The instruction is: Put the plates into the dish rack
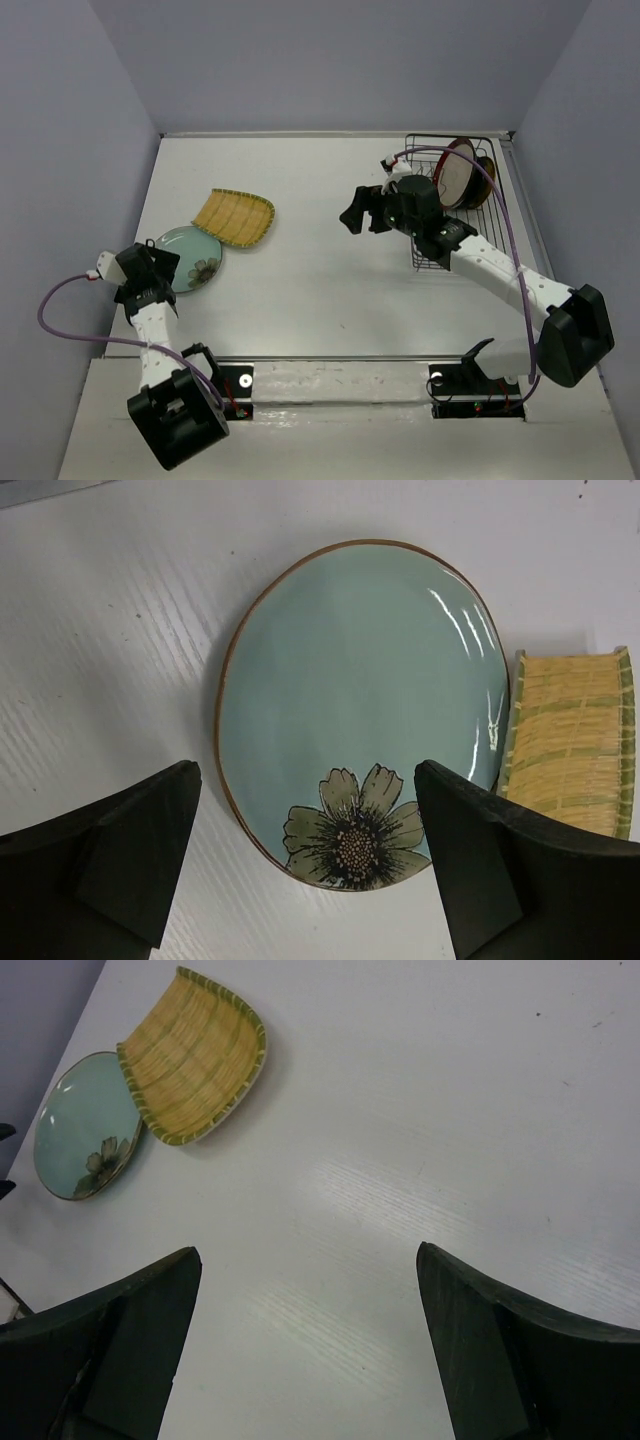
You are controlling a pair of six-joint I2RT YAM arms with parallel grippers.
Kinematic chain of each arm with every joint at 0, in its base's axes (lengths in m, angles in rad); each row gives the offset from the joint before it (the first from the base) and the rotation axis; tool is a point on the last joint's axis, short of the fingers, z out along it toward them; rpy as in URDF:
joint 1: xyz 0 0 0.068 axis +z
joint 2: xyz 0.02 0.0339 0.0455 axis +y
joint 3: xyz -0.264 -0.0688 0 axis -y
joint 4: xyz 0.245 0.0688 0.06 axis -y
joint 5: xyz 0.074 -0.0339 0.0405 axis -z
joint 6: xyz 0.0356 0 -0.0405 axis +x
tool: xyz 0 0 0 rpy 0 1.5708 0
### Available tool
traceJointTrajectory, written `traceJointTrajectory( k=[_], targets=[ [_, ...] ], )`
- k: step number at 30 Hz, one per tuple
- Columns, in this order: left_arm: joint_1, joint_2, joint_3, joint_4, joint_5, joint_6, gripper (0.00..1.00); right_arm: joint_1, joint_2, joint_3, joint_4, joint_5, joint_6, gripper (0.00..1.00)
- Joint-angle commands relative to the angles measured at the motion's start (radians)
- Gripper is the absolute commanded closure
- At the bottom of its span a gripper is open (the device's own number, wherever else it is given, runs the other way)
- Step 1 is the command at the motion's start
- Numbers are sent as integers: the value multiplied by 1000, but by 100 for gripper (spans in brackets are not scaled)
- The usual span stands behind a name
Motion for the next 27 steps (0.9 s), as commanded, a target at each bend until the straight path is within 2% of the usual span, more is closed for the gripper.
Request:
traceJointTrajectory(
  k=[1, 6, 17, 20, 21, 27],
  targets=[
    [12, 46, -61, 89, -44, -48, 1, 8, -54, -17, 65, -37, -8, 6],
    [15, 119, -107, 169, -78, -68, 1, 8, -58, -46, 103, -46, -2, 6],
    [25, 251, -133, 374, -18, -122, 2, 8, -44, -51, 109, -42, -9, 7],
    [25, 293, -147, 443, 8, -140, 10, 8, -46, -54, 109, -31, -14, 7],
    [25, 308, -148, 454, 8, -137, 22, 8, -48, -55, 109, -26, -14, 7],
    [25, 297, -165, 499, 19, -133, 47, 8, -45, -60, 113, -28, -11, 8]
  ],
)
